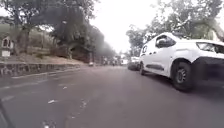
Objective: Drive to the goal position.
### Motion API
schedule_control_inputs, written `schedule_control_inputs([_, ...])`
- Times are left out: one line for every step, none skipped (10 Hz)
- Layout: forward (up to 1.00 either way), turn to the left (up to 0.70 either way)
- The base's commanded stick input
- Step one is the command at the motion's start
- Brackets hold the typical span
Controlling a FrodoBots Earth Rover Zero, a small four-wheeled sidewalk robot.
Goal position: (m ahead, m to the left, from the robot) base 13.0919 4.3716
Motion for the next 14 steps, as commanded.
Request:
schedule_control_inputs([1.0, 0.02])
schedule_control_inputs([1.0, 0.02])
schedule_control_inputs([1.0, 0.04])
schedule_control_inputs([1.0, 0.04])
schedule_control_inputs([1.0, 0.05])
schedule_control_inputs([1.0, 0.05])
schedule_control_inputs([1.0, 0.05])
schedule_control_inputs([1.0, 0.05])
schedule_control_inputs([1.0, 0.05])
schedule_control_inputs([1.0, 0.02])
schedule_control_inputs([1.0, 0.02])
schedule_control_inputs([1.0, 0.02])
schedule_control_inputs([1.0, -0.08])
schedule_control_inputs([1.0, -0.19])
